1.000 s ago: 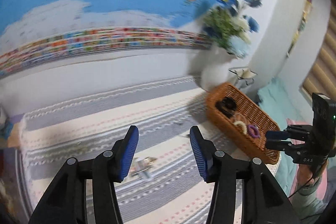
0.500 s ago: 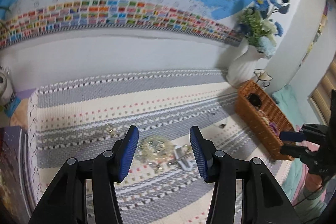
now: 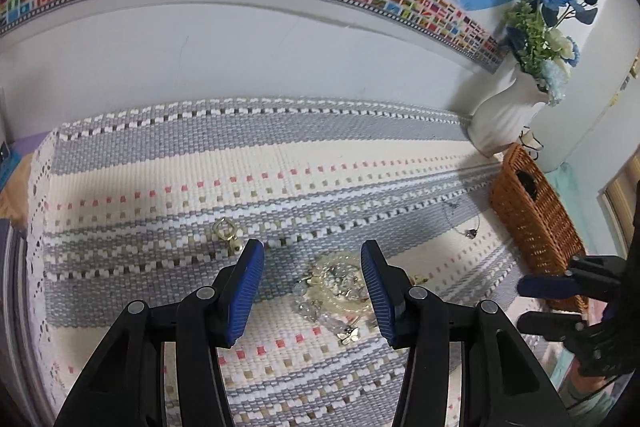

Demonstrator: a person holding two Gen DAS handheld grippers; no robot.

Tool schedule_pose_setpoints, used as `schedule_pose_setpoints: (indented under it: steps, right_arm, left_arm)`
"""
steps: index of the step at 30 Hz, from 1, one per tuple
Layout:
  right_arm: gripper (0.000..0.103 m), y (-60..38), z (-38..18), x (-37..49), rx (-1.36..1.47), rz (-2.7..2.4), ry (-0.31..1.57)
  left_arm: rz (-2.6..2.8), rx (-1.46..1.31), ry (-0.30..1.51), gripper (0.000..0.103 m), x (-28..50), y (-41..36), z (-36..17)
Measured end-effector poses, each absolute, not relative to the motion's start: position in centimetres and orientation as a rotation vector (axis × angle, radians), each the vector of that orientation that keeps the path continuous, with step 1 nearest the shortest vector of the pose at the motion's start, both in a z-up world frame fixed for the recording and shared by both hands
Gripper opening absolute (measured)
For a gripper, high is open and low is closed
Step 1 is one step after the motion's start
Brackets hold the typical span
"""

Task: Organize jewelry
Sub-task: 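Move both open tools back over the jewelry on the mat, then close the left tool on the clear bead bracelet while the right tool grasps the silver hair clip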

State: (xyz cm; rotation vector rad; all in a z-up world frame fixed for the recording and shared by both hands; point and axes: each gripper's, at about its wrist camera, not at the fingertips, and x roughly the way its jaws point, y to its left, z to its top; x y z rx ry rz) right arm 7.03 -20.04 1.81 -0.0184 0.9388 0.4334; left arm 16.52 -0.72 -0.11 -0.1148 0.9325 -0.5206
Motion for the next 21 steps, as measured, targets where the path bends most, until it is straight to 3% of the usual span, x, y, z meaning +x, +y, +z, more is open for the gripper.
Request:
schedule_pose_setpoints:
  steps: [9, 20, 21]
  right_arm:
    - [0.034, -16.4, -2.6, 8.6, -0.069, 0.468, 0.962]
    - [0.034, -15.3, -4.3, 10.3, -0.063, 0.423, 1.006]
    - [0.034, -15.2, -4.3, 10.5, -0.062, 0.420, 1.007]
  left_arm:
    - [-0.508, -0.152, 0.954, 0.051, 16.7, -0.5, -1.5]
    - [-0.505, -0.153, 0.993, 0.051, 17.2, -1.2, -2.8]
    - [-0.502, -0.151, 0.995, 0.048, 17.2, -1.3, -2.9]
